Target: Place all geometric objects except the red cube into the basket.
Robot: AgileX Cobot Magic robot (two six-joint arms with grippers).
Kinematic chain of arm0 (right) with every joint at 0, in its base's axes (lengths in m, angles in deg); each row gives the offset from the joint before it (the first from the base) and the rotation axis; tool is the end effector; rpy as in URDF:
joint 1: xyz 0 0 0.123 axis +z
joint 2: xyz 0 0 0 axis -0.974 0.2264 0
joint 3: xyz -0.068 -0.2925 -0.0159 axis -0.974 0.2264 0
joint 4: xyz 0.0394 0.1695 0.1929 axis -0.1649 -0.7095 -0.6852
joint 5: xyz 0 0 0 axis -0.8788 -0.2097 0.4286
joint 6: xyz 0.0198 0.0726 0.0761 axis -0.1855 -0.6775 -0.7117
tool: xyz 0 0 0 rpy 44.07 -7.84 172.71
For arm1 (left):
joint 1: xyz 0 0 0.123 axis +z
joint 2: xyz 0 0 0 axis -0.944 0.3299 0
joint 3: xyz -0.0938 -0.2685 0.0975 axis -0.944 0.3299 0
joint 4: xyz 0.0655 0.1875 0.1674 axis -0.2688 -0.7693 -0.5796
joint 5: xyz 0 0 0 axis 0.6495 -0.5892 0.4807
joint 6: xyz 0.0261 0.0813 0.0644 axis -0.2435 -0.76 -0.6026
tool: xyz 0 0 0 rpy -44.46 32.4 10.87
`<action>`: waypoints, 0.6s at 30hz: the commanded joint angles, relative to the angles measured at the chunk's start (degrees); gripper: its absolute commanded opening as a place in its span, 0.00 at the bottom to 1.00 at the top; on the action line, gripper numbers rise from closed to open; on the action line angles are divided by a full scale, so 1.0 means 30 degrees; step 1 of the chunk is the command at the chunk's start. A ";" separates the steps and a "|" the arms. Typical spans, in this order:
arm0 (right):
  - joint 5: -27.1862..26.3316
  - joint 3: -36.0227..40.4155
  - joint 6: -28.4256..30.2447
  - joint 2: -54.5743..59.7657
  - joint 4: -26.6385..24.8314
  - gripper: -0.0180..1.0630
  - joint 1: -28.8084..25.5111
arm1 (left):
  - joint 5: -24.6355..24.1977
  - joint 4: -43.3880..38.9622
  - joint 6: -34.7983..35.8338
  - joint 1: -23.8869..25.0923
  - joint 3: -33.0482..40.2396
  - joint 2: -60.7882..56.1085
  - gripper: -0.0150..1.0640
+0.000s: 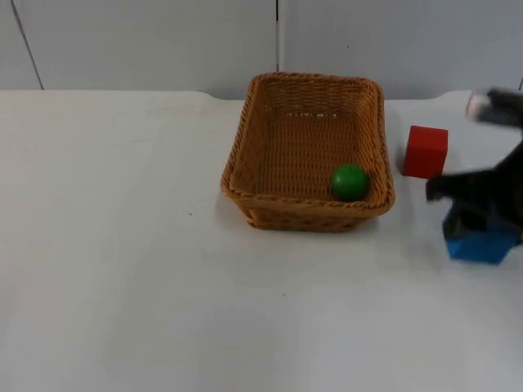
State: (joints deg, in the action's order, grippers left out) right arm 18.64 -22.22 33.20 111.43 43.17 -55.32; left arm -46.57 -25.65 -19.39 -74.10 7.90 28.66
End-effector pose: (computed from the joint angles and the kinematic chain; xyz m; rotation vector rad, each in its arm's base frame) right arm 0.3180 0.1219 0.1427 0.0568 2.6660 0.2149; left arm 0.1301 -0.0214 0.2858 0.1537 2.3528 -0.1707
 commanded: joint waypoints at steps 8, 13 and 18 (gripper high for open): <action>0.3527 -0.0056 0.3014 -0.6359 0.0729 0.02 0.0113 | 0.0016 0.0122 -0.0037 0.0053 0.0034 -0.0082 0.87; 0.4809 -0.0056 0.4804 -0.6618 0.0505 0.02 0.0113 | 0.0074 0.0167 -0.0037 0.0053 0.0034 -0.0082 0.87; 0.5036 -0.1408 0.4987 -0.5227 0.0373 0.02 0.0113 | 0.0109 0.0180 -0.0037 0.0053 0.0034 -0.0082 0.87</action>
State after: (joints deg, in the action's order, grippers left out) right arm 33.95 -24.89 47.33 94.76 44.48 -55.32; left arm -46.57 -25.65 -19.39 -74.10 7.90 28.66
